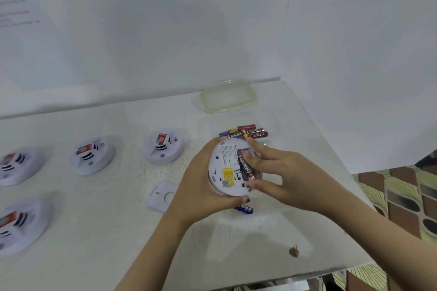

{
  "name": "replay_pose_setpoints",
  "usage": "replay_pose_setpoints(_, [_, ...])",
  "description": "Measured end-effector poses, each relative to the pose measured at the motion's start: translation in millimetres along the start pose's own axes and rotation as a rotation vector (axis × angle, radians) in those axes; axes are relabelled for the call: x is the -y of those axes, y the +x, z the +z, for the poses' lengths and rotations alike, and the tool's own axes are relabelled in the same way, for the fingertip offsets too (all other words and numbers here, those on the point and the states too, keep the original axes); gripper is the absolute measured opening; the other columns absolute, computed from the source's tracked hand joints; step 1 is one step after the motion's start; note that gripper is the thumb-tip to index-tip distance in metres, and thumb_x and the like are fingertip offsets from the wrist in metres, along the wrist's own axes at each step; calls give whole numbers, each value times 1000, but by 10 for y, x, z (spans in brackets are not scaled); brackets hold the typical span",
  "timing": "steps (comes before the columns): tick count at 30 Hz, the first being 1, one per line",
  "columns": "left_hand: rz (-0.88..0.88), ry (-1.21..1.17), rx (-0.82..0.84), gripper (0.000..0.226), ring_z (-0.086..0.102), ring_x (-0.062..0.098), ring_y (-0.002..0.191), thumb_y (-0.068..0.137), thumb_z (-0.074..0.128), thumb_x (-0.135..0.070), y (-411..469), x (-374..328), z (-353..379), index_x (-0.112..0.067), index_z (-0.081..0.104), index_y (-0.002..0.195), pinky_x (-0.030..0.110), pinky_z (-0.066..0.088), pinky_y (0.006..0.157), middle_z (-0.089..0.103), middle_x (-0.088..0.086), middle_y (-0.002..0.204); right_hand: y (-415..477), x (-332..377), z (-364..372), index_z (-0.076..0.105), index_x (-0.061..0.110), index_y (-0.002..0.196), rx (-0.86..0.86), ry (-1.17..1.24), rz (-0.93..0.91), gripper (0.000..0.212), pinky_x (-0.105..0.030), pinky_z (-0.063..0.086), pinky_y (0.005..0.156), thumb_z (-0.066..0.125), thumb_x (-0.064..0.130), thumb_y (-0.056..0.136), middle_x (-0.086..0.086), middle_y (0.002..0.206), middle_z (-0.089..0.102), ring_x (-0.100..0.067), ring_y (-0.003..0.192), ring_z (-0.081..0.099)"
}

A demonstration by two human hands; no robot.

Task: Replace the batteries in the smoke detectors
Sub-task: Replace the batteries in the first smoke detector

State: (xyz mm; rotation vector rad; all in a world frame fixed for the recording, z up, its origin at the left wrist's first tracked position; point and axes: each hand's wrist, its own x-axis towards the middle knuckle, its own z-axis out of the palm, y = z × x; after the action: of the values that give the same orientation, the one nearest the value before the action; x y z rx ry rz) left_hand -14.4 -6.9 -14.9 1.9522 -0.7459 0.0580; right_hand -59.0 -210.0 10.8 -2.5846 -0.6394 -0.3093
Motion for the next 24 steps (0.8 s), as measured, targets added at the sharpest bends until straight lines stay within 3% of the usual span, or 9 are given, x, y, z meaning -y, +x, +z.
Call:
replay_pose_setpoints(3, [-16,-52,-62,93,56,4,115,51,93,-27,17,28,-41,-30,44,129,10,44,89,56,-23,121,-45,-7,-20,70,15,108,-180,152,13,32,-20,49,91,52,33,89,4,131,56,-2,116,56])
replay_pose_setpoints(6, [-61,-88,-165,88,53,-3,116,50,86,-38,47,70,-113,-37,42,126,7,43,88,53,-30,120,-128,-47,-56,73,18,97,-250,226,72,25,-9,39,95,53,30,88,11,126,59,8,116,52])
replay_pose_setpoints(9, [-106,-129,-224,85,53,-8,113,47,83,-38,81,122,-160,-40,43,122,4,44,84,53,-35,115,-213,-148,-61,71,30,91,-66,195,112,28,-4,30,97,47,44,87,23,137,43,12,122,41])
replay_pose_setpoints(12, [-113,-105,-237,84,52,-10,112,47,82,-40,147,174,-173,-42,41,120,4,43,84,52,-39,113,-237,-269,-43,69,37,92,132,113,112,35,0,14,100,43,57,81,24,140,32,17,127,22])
replay_pose_setpoints(15, [-102,-76,-250,86,50,-10,114,47,81,-41,212,228,-160,-40,40,122,4,41,88,50,-37,117,-81,-333,-92,70,33,96,72,173,125,33,-2,23,98,49,53,82,19,127,51,10,120,39])
replay_pose_setpoints(18, [-98,-70,-257,89,50,-6,116,48,81,-38,276,270,-155,-33,40,127,6,42,89,50,-23,123,238,-498,-144,73,21,96,-65,199,109,19,-5,35,87,59,30,86,11,104,68,2,99,55])
replay_pose_setpoints(21, [-87,-41,-248,93,50,-3,117,49,82,-38,369,313,-175,-21,40,131,7,42,90,50,-17,125,596,-674,-156,71,20,104,39,144,186,19,-10,38,78,60,17,89,7,100,69,-7,90,55])
replay_pose_setpoints(24, [-72,-36,-257,92,49,-3,118,50,82,-38,433,331,-210,-24,40,130,9,42,92,49,-28,123,900,-776,-67,70,22,105,158,0,188,24,-29,43,81,55,14,88,6,99,68,-14,94,54])
